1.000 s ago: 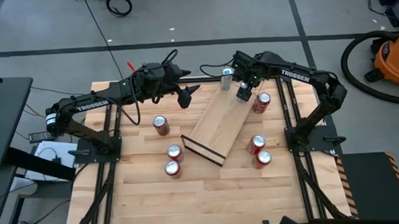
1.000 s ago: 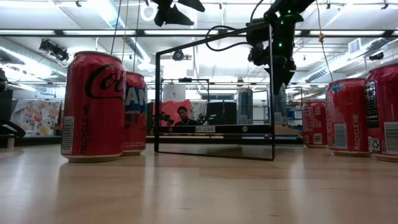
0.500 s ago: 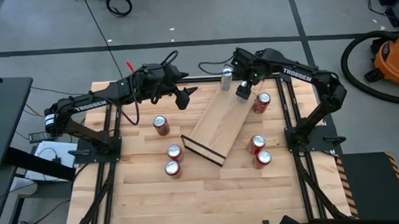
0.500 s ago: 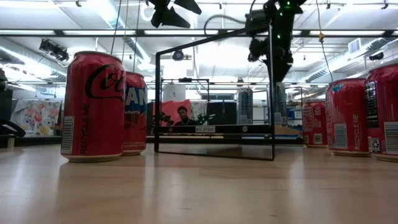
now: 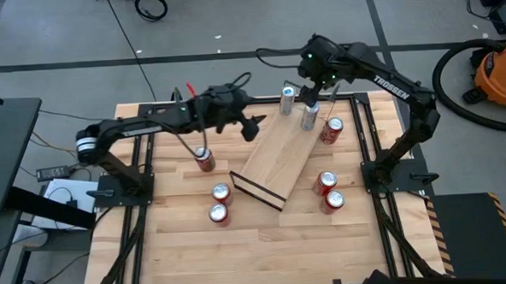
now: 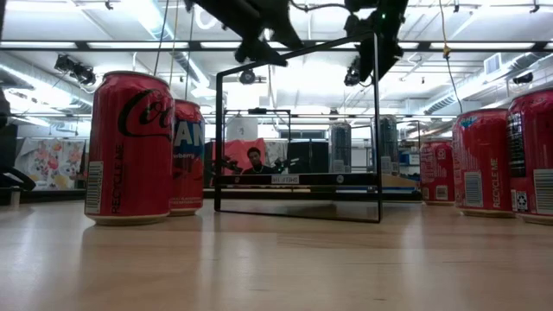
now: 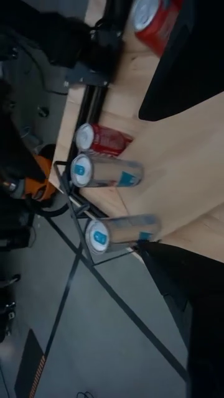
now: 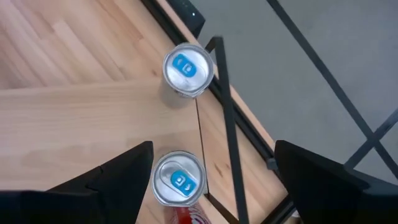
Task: Place canned beverage on shelf
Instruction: Adjust the blue soda can on the shelf, then put the left red-white soda can on the shelf
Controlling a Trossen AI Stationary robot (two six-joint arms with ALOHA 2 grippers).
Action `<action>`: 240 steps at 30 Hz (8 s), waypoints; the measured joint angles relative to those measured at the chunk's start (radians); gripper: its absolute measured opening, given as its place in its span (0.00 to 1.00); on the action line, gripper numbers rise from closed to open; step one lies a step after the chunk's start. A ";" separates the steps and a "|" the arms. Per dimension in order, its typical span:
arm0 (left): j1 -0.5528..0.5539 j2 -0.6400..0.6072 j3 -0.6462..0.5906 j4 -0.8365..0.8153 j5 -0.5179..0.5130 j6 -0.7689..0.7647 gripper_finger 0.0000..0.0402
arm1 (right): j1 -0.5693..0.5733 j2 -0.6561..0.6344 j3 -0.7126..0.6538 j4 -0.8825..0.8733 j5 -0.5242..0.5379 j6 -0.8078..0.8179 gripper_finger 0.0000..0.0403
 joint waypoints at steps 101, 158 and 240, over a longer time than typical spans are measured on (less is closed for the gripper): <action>0.143 0.671 0.377 0.326 0.016 -0.025 0.63 | -0.005 -0.114 0.084 -0.073 -0.027 0.079 0.86; 0.082 0.543 0.376 0.091 0.022 -0.009 0.89 | -0.008 -0.114 0.084 -0.067 -0.018 0.080 0.86; 0.031 -0.073 -0.269 -0.834 0.106 -0.174 0.97 | 0.055 -0.322 -0.369 0.128 -0.183 0.307 0.86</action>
